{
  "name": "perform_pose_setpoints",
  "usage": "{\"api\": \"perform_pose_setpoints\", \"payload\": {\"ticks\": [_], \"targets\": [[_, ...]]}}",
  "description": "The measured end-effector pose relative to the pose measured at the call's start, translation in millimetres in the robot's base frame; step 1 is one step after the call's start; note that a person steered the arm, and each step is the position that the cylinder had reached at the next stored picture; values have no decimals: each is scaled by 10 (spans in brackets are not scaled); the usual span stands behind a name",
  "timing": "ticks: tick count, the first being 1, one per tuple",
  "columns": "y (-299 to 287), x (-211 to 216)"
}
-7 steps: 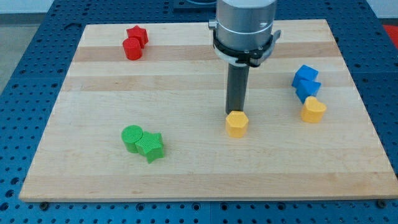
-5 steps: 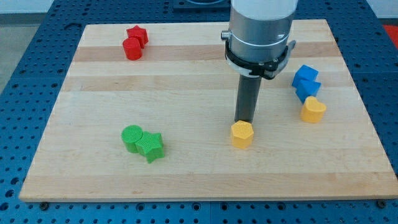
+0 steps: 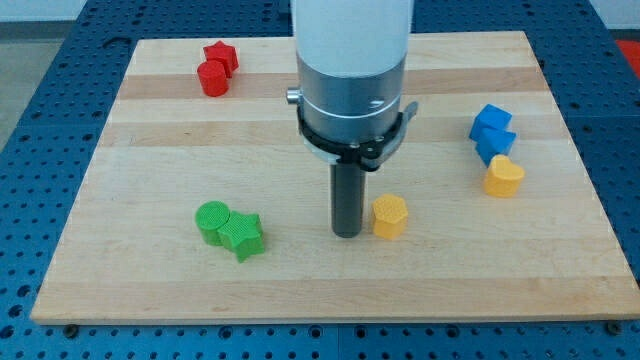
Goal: Move the yellow hexagon closer to the yellow heart
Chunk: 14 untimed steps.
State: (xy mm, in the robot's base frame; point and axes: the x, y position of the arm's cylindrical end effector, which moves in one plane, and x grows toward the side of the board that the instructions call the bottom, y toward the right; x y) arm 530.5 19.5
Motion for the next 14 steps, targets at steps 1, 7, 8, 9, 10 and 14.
{"api": "perform_pose_setpoints", "payload": {"ticks": [1,7,8,9,10,14], "targets": [[405,8],[-156,141],[-154,141],[41,28],[48,28],[666,-216]]}}
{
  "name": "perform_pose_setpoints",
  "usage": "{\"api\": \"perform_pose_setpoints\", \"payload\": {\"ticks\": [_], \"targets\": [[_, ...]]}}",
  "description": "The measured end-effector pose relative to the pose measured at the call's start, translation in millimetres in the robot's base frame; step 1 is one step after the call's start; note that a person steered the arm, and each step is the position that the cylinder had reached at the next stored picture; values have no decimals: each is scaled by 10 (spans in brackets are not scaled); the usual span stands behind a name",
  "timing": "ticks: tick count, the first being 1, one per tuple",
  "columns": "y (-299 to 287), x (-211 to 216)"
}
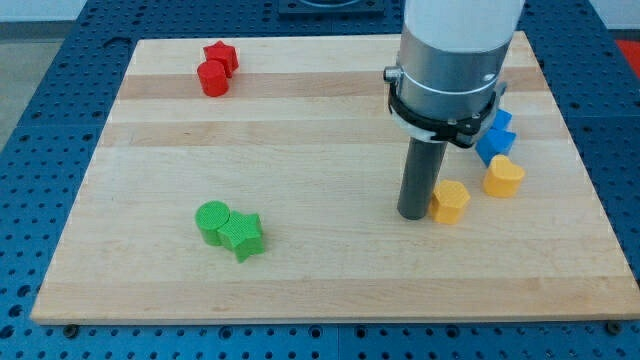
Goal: Move the yellow hexagon closer to the yellow heart
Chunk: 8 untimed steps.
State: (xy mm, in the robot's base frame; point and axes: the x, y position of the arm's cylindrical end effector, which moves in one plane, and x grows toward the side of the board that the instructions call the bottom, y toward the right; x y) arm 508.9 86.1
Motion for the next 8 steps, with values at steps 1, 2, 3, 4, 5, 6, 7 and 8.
{"api": "perform_pose_setpoints", "payload": {"ticks": [1,2,3,4,5,6,7,8], "targets": [[10,0],[250,21],[272,27],[357,41],[439,88],[569,176],[569,176],[725,176]]}}
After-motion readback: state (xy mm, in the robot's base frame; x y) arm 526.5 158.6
